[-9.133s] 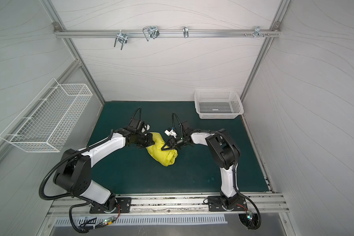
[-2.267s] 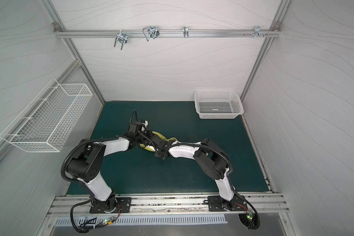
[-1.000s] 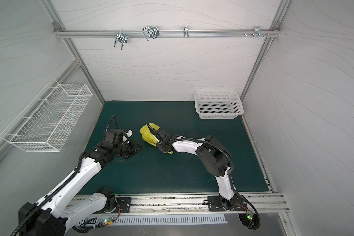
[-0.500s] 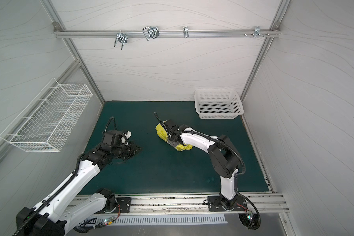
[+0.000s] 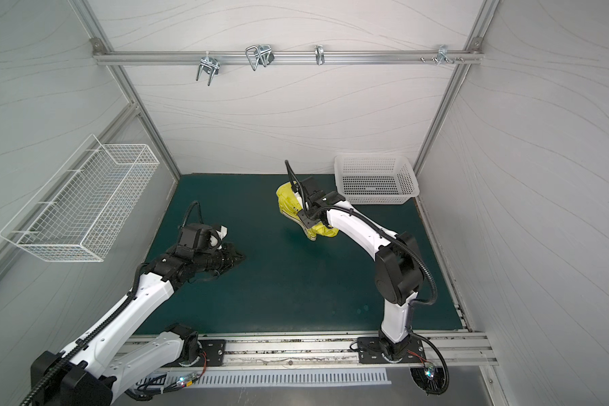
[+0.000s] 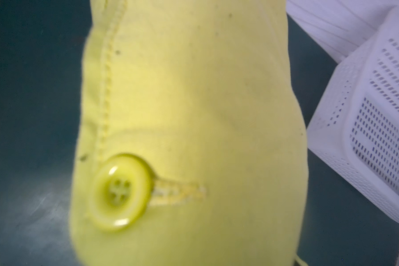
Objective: Roll up the long pants
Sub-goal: Pick up the long pant at the center of the board, then place the long pant in the bin.
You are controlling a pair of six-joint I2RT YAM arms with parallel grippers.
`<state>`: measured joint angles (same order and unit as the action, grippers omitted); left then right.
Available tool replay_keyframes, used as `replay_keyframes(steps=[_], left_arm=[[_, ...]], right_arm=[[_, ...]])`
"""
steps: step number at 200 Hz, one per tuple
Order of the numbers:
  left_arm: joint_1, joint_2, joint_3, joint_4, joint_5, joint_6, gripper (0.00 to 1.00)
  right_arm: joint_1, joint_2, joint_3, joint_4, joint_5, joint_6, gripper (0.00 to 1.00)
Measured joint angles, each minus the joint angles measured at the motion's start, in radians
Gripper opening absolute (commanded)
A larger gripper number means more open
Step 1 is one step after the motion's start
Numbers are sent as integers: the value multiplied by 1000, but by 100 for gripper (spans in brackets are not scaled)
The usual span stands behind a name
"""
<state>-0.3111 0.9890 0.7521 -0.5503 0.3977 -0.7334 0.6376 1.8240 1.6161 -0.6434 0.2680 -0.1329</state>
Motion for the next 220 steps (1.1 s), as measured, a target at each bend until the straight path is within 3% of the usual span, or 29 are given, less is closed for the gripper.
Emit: replay_keyframes(steps=[59,116,159,220], left_arm=[[0,81,10,-1,26,8,7],[0,174,39,1,49,27,5],[0,245,39,38,79,23,3],[0,291,39,73,97,23,1]], right_arm=[[-237,43,272,-24,-66,-6,0],[-374,327,630,-35,-107,-19,0],[-474,460,668,-49,-208,63,0],[-578,481,667,-65,-234,116,0]])
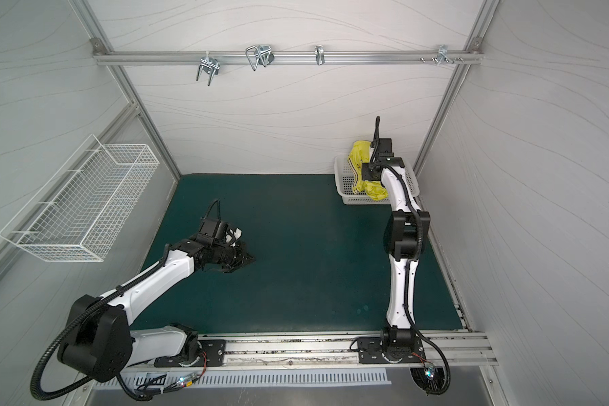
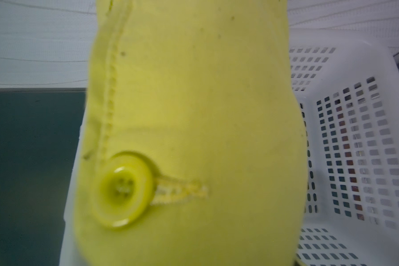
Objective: Roll up the long pants
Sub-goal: Place the long pant in the bin.
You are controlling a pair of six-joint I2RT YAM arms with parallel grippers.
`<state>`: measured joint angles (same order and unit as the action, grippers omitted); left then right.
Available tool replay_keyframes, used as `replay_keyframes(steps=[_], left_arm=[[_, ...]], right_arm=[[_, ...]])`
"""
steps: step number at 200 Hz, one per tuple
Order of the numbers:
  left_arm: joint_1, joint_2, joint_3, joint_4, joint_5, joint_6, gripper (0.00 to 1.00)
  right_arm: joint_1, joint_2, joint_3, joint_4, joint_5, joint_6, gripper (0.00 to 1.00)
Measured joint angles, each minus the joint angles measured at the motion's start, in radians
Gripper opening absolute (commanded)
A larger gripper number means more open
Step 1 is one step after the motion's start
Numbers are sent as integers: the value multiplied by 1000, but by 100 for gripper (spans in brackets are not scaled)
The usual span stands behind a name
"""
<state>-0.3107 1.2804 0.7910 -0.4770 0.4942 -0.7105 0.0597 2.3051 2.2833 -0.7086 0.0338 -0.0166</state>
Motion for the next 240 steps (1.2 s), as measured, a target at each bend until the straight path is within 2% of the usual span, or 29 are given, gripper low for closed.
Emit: replay_keyframes(steps=[34,72,84,95,112,119,125,166,202,240], left_arm=[[0,4,0,19,1,0,1],[0,5,-3,26,1,-1,1],[0,5,-5,28,1,-2,0],[0,5,-10,32,0,-5,0],[0,5,-17,33,0,-9,0],[0,5,-20,33,0,-10,0],[0,5,-22,33,0,-11,0],[0,5,-23,33,0,-18,0],[0,-42,-39,31,-6,-26,0],[0,-126,-46,21,-12,-26,0]], right_arm=[[0,18,11,-1,-31,3,0],[0,115,81,-1,-63,18,0],[0,143,92,5,-69,25,8],[0,163,95,10,-75,30,21],[0,181,98,20,-81,37,28],[0,182,97,24,-83,41,41],[0,183,94,27,-85,46,49],[-3,148,-5,116,-95,77,76],[-3,41,-97,170,-62,89,80],[-6,-214,-264,278,-10,98,82]])
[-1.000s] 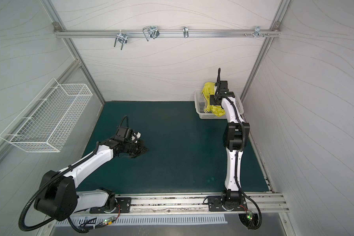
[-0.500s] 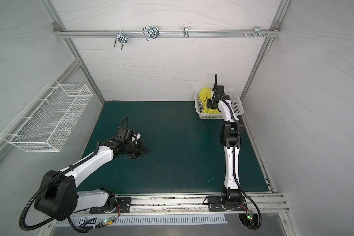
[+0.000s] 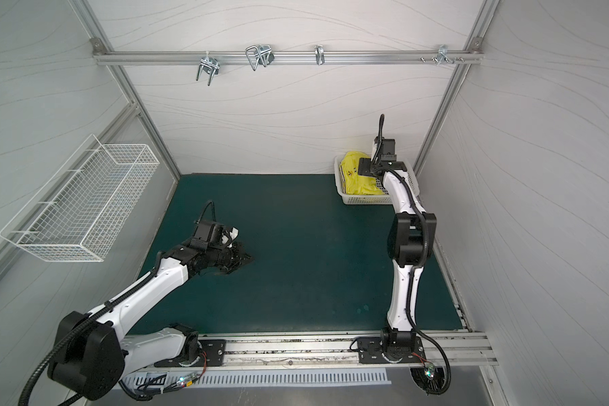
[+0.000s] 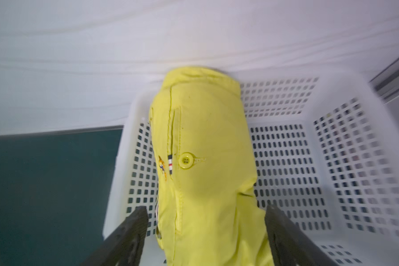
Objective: Roll up the long pants
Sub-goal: Place the long pant in the bin.
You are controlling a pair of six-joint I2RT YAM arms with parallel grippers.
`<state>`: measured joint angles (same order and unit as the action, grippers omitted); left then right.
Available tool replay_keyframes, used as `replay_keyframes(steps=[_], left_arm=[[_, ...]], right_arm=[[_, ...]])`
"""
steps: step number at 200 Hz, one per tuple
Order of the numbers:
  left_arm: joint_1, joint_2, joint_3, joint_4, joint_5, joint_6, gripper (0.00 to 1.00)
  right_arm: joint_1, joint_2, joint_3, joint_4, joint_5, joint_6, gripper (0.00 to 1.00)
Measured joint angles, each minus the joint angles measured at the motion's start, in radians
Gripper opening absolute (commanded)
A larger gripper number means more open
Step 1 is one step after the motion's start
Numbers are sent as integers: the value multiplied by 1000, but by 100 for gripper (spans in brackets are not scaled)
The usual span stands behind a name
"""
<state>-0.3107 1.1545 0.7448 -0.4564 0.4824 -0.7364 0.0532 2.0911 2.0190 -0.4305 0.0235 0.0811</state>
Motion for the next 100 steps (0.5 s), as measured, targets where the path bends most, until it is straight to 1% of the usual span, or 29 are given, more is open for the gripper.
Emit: replay_keyframes(steps=[11,30,35,39,41,43,45,55,67,69,71,75,76,77,78,82,100], left_arm=[[0,-21,0,-11,-8,2,1],[0,-51,13,-59,-51,22,7],[0,-56,23,-75,-67,28,8],[0,-61,33,-92,-85,37,10],[0,-63,39,-99,-95,40,11],[0,-66,45,-106,-106,46,11],[0,-68,49,-111,-114,50,12],[0,-82,83,-141,-176,66,18],[7,-105,121,-159,-255,92,26],[8,-108,125,-160,-269,93,31],[11,-113,130,-161,-277,102,43],[15,-122,137,-160,-302,105,76],[17,-126,140,-159,-315,107,87],[18,-127,141,-160,-322,111,93],[19,-130,143,-160,-329,119,96],[26,-140,147,-157,-357,122,99],[56,-180,151,-152,-489,151,99]], right_arm=[[1,-82,-49,26,9,1,83],[17,-225,-161,67,21,-2,84],[23,-261,-196,71,22,-5,86],[31,-296,-232,77,21,-10,89],[36,-311,-250,78,20,-11,92],[42,-328,-267,77,20,-12,97],[47,-346,-286,80,19,-14,99],[80,-423,-386,85,9,-27,99],[118,-536,-545,95,-19,-23,99],[125,-554,-571,94,-26,-18,99],[130,-575,-600,95,-35,-18,99],[140,-605,-650,101,-51,-16,99],[143,-618,-669,101,-54,-15,99],[144,-626,-679,101,-56,-14,99],[146,-640,-699,102,-60,-12,99],[153,-678,-759,105,-74,-8,99],[149,-847,-1003,117,-103,10,99]])
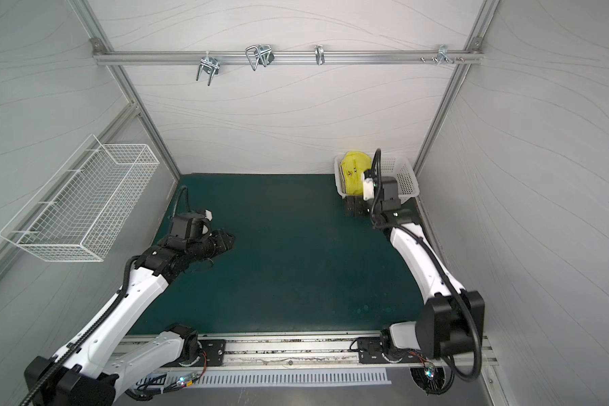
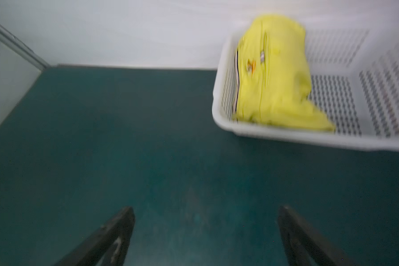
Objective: Roll up the long pants
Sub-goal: Place the long pant in the bin, then reset both arms
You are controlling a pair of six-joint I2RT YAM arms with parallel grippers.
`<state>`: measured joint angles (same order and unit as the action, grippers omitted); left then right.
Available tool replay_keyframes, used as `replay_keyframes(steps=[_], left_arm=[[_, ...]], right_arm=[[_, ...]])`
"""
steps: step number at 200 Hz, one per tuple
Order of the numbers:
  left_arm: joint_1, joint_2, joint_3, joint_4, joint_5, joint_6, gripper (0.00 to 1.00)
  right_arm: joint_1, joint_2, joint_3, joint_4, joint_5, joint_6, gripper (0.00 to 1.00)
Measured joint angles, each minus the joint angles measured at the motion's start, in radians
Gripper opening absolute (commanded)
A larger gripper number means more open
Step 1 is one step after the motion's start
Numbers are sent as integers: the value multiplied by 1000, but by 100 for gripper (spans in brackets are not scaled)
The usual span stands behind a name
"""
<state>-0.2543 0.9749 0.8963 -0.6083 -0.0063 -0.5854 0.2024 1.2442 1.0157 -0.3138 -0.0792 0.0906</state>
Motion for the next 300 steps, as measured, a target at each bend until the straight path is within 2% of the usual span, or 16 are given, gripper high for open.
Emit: replay_keyframes(steps=[18,36,66,84,117,159,179,217,237,300], left_arm=[[21,-39,-19,31,-142,61,99],[36,-86,-93,116,-281,143,99],[47,-86,-287,340,-429,300,99],[72,-47,-405,491,-459,373,99],[176,84,-515,723,-380,424,99],[216,351,-444,938,-238,513,99],[237,433,-430,1034,-185,525,99],[273,539,-435,1213,-103,533,99],[285,564,-458,1268,-81,532,100],[286,566,-459,1318,-60,532,100]], right_arm=[[-13,-129,-163,-3,-3,5,99],[-30,-185,-242,4,9,16,99],[-62,-161,-318,65,35,66,99],[-72,-99,-351,121,51,71,99],[-85,18,-388,228,94,32,99],[-113,82,-488,503,110,10,99],[-113,125,-531,620,124,-6,99],[-113,197,-570,872,146,-38,99],[-113,294,-602,1049,145,-51,99],[-105,333,-583,1094,117,-98,99]])
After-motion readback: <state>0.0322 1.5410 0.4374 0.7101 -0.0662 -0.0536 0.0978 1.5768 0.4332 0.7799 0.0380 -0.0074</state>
